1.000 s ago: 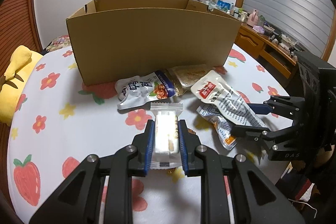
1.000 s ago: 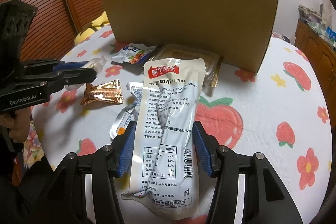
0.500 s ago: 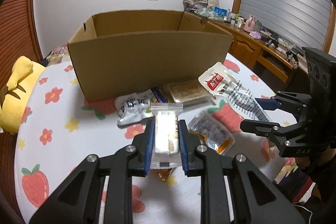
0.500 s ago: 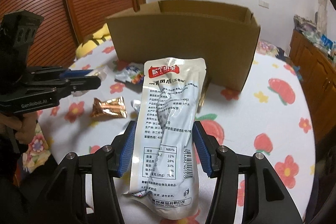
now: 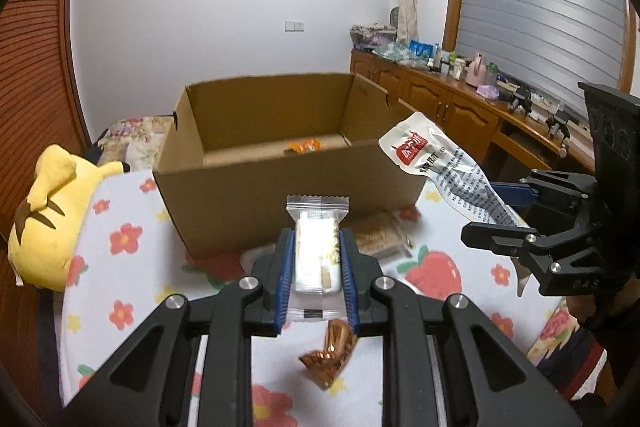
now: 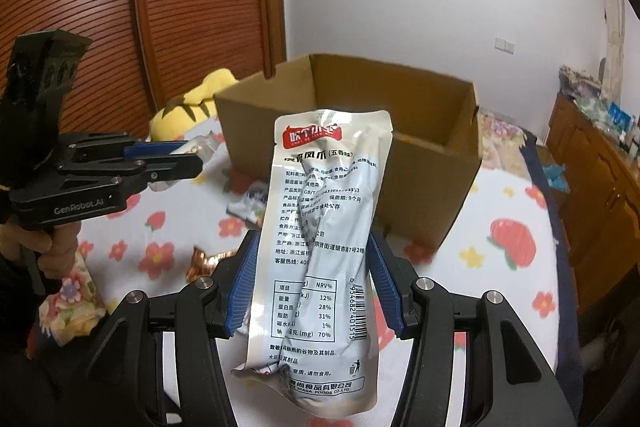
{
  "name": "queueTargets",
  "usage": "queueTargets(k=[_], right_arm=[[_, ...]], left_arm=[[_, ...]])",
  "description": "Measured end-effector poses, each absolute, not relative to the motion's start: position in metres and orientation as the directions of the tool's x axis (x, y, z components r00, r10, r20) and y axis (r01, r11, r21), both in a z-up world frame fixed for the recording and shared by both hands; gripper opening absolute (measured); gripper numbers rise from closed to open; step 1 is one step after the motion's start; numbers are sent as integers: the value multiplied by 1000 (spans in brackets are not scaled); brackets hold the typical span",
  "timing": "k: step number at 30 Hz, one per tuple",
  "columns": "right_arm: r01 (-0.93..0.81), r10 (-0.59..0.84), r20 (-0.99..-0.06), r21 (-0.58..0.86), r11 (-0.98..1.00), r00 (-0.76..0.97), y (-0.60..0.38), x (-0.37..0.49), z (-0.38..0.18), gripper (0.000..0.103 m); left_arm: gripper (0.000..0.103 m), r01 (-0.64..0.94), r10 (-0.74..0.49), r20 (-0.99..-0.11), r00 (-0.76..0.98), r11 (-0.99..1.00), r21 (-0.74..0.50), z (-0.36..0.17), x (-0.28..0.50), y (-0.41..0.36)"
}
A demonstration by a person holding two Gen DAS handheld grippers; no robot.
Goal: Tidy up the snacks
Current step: 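Carry the white bar and white pouch over the box and open the left tool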
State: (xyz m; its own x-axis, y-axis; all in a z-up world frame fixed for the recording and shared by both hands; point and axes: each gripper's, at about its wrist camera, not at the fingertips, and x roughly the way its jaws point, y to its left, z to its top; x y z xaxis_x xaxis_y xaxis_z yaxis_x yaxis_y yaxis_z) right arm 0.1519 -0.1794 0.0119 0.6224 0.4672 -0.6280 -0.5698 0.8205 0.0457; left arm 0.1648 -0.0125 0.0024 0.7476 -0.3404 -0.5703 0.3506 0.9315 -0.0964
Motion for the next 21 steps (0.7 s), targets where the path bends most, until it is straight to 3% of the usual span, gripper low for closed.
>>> queueTargets(k=[21], right_arm=[[-589, 484, -591, 18, 808, 645, -172, 253, 50, 55]], left_arm=[[20, 312, -276, -558, 782, 949, -32, 37, 258, -9]])
